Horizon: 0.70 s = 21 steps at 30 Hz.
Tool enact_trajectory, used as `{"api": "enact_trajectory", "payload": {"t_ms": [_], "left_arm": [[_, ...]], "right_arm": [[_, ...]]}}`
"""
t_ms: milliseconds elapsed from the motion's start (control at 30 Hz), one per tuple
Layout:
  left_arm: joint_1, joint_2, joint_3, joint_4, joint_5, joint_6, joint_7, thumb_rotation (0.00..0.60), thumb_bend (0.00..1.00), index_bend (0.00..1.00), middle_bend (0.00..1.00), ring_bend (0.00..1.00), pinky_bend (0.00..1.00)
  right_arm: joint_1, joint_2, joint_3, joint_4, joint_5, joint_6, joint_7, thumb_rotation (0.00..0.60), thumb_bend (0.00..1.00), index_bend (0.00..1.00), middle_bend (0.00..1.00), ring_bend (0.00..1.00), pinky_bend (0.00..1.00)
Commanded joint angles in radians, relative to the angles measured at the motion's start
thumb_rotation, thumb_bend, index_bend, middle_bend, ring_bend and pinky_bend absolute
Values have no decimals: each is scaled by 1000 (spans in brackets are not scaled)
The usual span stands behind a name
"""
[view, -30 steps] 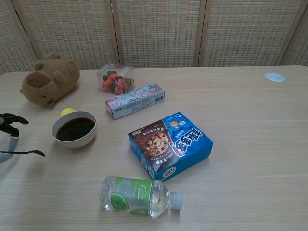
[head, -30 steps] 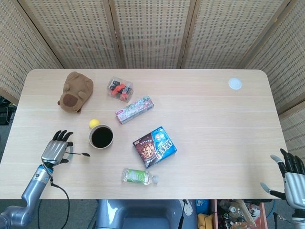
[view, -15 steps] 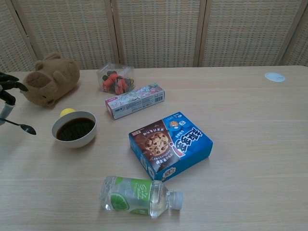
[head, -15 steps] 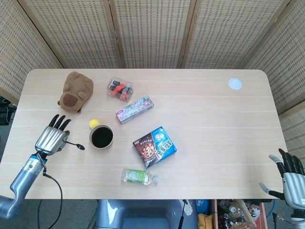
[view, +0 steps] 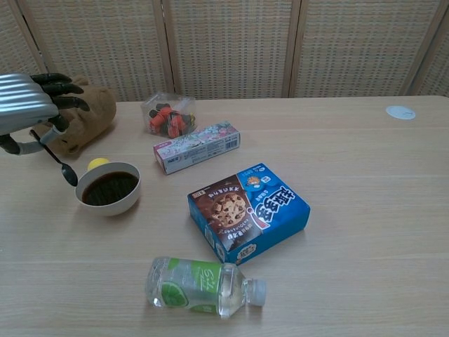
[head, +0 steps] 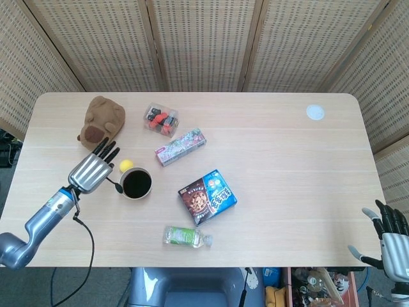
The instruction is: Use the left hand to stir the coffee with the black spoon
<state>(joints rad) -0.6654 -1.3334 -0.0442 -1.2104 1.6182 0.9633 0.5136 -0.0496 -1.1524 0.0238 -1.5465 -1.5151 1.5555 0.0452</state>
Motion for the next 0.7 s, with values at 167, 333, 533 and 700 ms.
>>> {"api": "enact_trajectory", "payload": {"t_ms": [167, 333, 533, 700], "left_arm": [[-77, -61, 41, 67, 77, -59, 104, 600, 398, 667, 147, 0, 0], [-108, -109, 51, 100, 95, -87, 152, 600, 401, 668, 147, 0, 0], [-122, -164, 31, 135, 84, -74, 192, 600, 402, 668, 147, 0, 0], [-140, -193, 20, 159, 75, -75, 229, 600, 402, 668, 147, 0, 0]], "right_arm": [[-3, -3, 0, 7, -1, 3, 7, 475, 261, 210, 112, 0, 69], [-6, -5, 0, 14, 1, 5, 16, 474, 262, 210, 112, 0, 69], [-11, -6, -1, 22, 7, 5, 27, 475, 261, 210, 112, 0, 69], [-14, -9, -1, 32, 10, 5, 37, 472, 262, 210, 112, 0, 69]]}}
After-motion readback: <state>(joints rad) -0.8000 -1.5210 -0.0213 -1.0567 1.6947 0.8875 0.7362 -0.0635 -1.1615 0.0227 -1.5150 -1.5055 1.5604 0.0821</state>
